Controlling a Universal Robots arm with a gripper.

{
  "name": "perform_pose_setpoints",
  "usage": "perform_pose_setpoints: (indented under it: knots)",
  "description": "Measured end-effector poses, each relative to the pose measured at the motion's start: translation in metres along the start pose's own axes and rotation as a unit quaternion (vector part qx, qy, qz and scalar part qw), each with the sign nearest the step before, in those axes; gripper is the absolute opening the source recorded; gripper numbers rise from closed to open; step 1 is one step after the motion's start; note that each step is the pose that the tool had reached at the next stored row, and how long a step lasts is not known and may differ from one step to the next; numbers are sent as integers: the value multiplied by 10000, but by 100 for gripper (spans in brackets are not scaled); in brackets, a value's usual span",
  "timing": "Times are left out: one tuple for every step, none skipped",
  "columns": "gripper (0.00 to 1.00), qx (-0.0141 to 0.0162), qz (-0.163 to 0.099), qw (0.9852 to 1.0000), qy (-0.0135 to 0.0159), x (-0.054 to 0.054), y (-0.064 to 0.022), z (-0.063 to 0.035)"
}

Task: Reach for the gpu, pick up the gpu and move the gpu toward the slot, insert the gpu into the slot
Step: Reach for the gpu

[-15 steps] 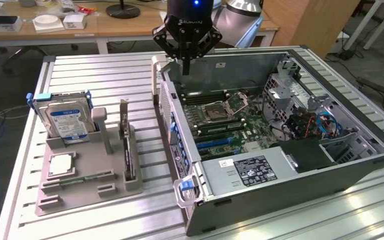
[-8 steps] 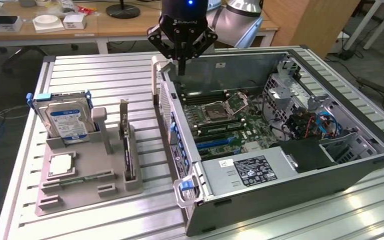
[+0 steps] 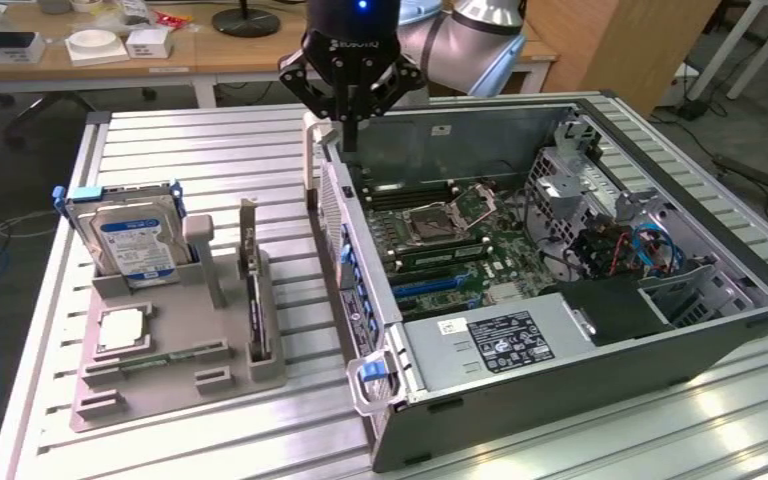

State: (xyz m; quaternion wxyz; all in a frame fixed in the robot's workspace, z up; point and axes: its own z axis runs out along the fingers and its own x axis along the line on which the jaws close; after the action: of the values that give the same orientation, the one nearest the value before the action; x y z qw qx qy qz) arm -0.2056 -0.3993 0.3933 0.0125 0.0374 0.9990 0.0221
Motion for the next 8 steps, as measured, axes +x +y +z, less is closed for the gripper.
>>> perform_pose_setpoints:
  knots:
    - [10,0,0,10000,0,16,-1,-1]
    - [10,0,0,10000,0,31,-3,-1]
    - [10,0,0,10000,0,47,-4,-1]
    - [10,0,0,10000,0,63,-6,-2]
    - [10,0,0,10000,0,78,-7,-2]
    - [10,0,0,10000,0,95,-8,-3]
    - [10,0,0,10000,0,110,-10,-3]
    - [10,0,0,10000,0,127,-11,-3]
